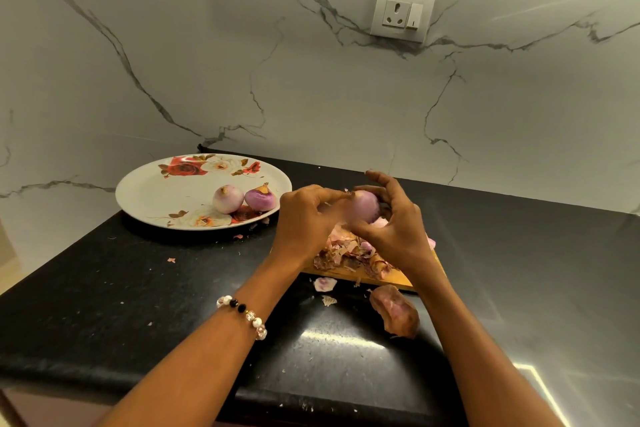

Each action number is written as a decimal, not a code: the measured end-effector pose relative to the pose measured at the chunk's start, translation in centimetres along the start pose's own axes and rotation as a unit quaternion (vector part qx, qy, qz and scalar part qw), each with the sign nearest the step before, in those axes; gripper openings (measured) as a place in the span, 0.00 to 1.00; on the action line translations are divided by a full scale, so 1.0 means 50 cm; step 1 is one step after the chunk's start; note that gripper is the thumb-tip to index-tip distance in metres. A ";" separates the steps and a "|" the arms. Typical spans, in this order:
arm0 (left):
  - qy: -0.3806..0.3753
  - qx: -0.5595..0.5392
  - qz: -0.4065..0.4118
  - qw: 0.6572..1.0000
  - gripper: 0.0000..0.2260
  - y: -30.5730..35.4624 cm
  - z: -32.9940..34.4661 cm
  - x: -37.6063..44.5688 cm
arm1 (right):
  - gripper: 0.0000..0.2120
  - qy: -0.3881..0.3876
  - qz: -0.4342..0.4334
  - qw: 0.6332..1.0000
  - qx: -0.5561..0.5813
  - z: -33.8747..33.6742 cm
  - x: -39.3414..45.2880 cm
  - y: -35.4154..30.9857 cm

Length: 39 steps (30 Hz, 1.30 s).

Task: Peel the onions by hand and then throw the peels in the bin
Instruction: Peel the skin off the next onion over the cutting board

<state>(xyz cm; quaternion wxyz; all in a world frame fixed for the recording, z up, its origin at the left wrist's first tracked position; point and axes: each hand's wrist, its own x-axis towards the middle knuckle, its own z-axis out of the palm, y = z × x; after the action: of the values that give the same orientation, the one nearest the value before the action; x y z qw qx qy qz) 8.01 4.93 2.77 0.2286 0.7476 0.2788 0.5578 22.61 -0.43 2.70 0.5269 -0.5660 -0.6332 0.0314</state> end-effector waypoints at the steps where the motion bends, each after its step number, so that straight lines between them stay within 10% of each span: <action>1: 0.001 0.003 0.001 1.000 0.10 -0.002 -0.001 0.000 | 0.36 -0.005 -0.007 1.000 -0.013 0.001 -0.001 -0.001; 24: 0.032 0.074 -0.014 0.997 0.04 -0.008 0.012 -0.011 | 0.42 -0.003 -0.054 0.996 -0.073 0.021 -0.005 0.000; 39: -0.021 0.098 -0.012 0.995 0.05 -0.016 0.012 0.005 | 0.39 -0.047 0.067 0.987 0.137 -0.010 -0.004 -0.009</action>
<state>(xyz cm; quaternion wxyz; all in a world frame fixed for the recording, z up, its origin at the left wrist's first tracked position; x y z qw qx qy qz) 8.52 5.70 2.26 0.1663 0.7744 0.3366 0.5092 22.60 -1.01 3.10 0.5663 -0.5274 -0.6074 0.1797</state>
